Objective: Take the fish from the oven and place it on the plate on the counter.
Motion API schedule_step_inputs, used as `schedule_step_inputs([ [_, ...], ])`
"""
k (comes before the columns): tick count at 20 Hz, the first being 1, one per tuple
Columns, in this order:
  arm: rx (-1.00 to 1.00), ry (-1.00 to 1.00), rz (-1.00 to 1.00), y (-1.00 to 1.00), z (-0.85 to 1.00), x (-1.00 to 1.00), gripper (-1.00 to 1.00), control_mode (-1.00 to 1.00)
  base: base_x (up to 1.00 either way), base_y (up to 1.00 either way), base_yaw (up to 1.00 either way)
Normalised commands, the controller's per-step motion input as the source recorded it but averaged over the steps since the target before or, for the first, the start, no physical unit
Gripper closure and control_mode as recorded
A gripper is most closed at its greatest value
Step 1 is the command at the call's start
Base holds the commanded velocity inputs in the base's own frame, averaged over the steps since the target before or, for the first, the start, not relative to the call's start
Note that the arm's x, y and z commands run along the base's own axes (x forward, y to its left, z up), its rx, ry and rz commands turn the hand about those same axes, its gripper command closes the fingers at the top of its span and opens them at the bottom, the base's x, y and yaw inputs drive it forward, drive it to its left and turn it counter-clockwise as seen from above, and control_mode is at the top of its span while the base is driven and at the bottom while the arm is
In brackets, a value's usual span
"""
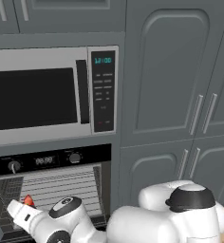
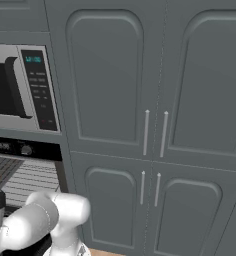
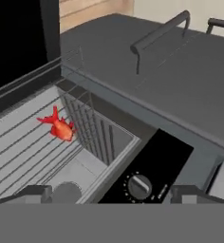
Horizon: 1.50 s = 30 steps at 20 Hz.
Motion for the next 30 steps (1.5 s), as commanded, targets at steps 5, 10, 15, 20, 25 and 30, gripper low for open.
schedule_step_inputs([
  [5,0.25,0.1,-0.38,0.01,0.11,-0.61,-1.0,-1.0,0.0,0.0,0.0],
  [10,0.27,0.32,-0.39,0.0,0.38,-0.33,-1.0,-1.0,0.0,0.0,0.0],
  [15,0.45,0.01,-0.34,0.0,-0.01,-0.18,-1.0,-1.0,0.0,0.0,0.0],
  [20,0.47,-0.08,-0.37,-0.01,-0.05,0.12,-1.0,-1.0,0.0,0.0,0.0],
  [25,0.53,-0.01,-0.44,0.0,0.02,0.03,-1.0,-1.0,0.0,0.0,0.0],
  [30,0.67,0.15,-0.45,-0.01,0.04,0.0,-1.0,-1.0,0.0,0.0,0.0],
])
